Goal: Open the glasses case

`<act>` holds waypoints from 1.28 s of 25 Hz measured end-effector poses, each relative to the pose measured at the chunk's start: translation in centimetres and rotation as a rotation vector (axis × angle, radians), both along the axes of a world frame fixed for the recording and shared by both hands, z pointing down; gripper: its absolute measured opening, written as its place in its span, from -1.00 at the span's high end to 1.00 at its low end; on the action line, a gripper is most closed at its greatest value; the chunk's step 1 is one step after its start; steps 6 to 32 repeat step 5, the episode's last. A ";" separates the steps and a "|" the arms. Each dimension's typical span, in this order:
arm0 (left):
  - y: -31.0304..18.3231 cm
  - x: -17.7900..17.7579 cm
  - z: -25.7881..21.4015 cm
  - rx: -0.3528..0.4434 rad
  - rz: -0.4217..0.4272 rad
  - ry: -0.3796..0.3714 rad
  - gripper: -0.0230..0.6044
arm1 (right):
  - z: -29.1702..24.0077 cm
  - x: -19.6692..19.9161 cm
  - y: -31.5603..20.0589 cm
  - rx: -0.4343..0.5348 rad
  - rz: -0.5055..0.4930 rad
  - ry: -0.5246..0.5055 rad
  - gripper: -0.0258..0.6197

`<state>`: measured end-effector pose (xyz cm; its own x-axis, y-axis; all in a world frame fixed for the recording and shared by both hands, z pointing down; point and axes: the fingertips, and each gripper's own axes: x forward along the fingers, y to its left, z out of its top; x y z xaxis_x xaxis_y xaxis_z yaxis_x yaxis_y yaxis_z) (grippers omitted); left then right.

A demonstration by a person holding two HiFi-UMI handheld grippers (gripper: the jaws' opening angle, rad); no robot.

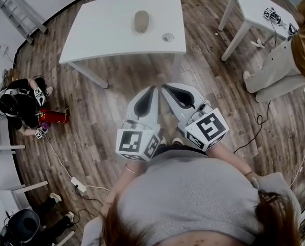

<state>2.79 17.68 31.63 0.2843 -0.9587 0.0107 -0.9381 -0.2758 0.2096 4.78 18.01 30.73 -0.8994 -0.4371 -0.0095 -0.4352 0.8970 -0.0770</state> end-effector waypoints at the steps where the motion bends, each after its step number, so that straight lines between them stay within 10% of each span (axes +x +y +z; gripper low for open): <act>1: 0.0 -0.1 0.0 0.000 0.000 -0.001 0.92 | 0.0 -0.1 0.0 0.001 -0.001 -0.001 0.91; 32: -0.2 -0.4 0.1 -0.001 0.003 -0.001 0.92 | 0.0 -0.5 -0.2 0.005 -0.004 0.000 0.91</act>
